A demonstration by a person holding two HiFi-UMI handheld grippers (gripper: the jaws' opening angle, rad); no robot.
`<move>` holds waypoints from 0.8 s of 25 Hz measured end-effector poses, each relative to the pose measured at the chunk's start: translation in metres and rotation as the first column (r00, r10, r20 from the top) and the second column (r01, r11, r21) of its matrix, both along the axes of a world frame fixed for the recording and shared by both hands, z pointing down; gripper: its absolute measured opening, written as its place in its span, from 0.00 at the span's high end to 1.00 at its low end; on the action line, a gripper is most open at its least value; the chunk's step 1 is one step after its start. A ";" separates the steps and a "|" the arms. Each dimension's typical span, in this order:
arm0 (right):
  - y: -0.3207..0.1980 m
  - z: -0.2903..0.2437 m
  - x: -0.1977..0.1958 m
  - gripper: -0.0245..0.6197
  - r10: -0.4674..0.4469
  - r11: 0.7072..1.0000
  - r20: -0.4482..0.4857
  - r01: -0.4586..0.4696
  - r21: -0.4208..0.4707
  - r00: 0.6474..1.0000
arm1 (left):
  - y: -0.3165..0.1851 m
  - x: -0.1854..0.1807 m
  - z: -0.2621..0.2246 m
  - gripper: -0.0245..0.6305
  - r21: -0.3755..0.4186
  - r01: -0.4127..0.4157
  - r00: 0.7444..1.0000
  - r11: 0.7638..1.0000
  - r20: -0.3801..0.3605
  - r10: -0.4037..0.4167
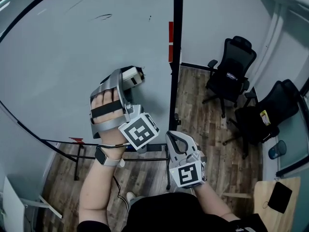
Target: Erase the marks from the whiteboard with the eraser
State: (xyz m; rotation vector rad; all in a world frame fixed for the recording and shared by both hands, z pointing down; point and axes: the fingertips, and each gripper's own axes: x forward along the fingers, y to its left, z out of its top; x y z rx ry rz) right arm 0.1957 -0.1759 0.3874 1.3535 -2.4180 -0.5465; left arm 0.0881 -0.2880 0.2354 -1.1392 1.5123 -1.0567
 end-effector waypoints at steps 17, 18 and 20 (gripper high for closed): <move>-0.012 -0.024 -0.011 0.92 -0.023 0.998 0.006 0.023 0.050 1.000 | 0.009 -0.049 -0.225 0.56 0.397 0.160 0.950 0.904 0.187 -0.250; -0.012 -0.024 -0.013 0.92 -0.027 0.998 0.004 0.026 0.050 1.000 | 0.010 -0.049 -0.223 0.56 0.408 0.175 0.936 0.896 0.214 -0.279; -0.012 -0.023 -0.014 0.92 -0.031 0.998 0.001 0.031 0.046 1.000 | 0.011 -0.047 -0.214 0.57 0.436 0.193 0.902 0.879 0.273 -0.334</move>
